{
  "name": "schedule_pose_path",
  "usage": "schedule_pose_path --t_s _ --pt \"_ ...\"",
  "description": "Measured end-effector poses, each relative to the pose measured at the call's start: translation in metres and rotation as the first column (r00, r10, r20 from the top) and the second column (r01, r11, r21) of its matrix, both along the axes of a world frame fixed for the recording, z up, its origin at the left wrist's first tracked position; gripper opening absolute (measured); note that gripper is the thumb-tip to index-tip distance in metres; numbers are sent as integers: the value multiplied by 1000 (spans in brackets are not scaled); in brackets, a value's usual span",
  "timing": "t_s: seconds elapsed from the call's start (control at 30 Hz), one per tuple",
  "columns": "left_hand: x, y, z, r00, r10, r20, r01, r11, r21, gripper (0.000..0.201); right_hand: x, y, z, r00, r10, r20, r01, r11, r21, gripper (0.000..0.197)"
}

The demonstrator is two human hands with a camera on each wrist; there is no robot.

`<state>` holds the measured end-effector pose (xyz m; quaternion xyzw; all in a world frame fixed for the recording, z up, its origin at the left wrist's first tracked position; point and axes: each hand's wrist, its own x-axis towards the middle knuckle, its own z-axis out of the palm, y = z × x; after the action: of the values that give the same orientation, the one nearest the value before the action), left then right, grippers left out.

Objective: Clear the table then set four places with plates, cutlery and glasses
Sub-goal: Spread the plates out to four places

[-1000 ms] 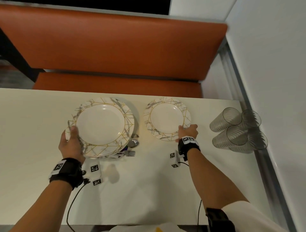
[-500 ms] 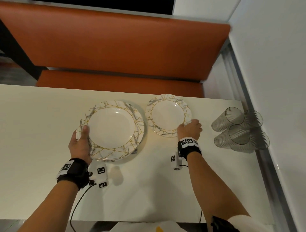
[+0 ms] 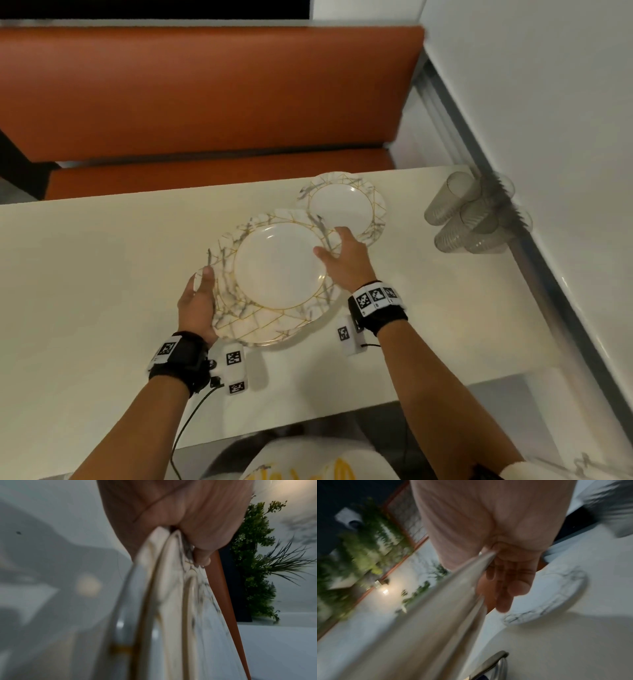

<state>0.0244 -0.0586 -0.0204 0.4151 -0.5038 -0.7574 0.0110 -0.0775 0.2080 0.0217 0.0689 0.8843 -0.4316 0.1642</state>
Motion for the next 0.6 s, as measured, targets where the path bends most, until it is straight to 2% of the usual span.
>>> schedule_pose_path --t_s 0.07,0.13,0.23,0.3,0.4,0.47,0.6 --pt "7 -6 -4 1000 -6 19 7 999 -46 56 19 20 -3 985 -173 -12 172 984 -47 65" --pt "18 -12 -7 998 -42 53 48 992 -113 66 43 42 -13 938 -347 11 346 933 -102 65" --pt "33 -24 -7 997 -66 28 70 977 -200 46 84 74 -42 819 -570 65 573 808 -134 70" --pt "41 -35 -7 998 -69 12 70 965 -253 41 117 87 -59 710 -696 108 703 696 -144 71" --pt "53 -49 -5 998 -51 41 61 954 -293 45 156 96 -80 590 -797 128 808 583 -90 67" --pt "57 -55 -3 999 -38 26 44 952 -303 36 174 96 -87 540 -830 138 841 537 -60 65" --pt "64 -66 -3 999 -30 22 35 949 -313 35 192 90 -95 507 -854 118 861 507 -32 63"
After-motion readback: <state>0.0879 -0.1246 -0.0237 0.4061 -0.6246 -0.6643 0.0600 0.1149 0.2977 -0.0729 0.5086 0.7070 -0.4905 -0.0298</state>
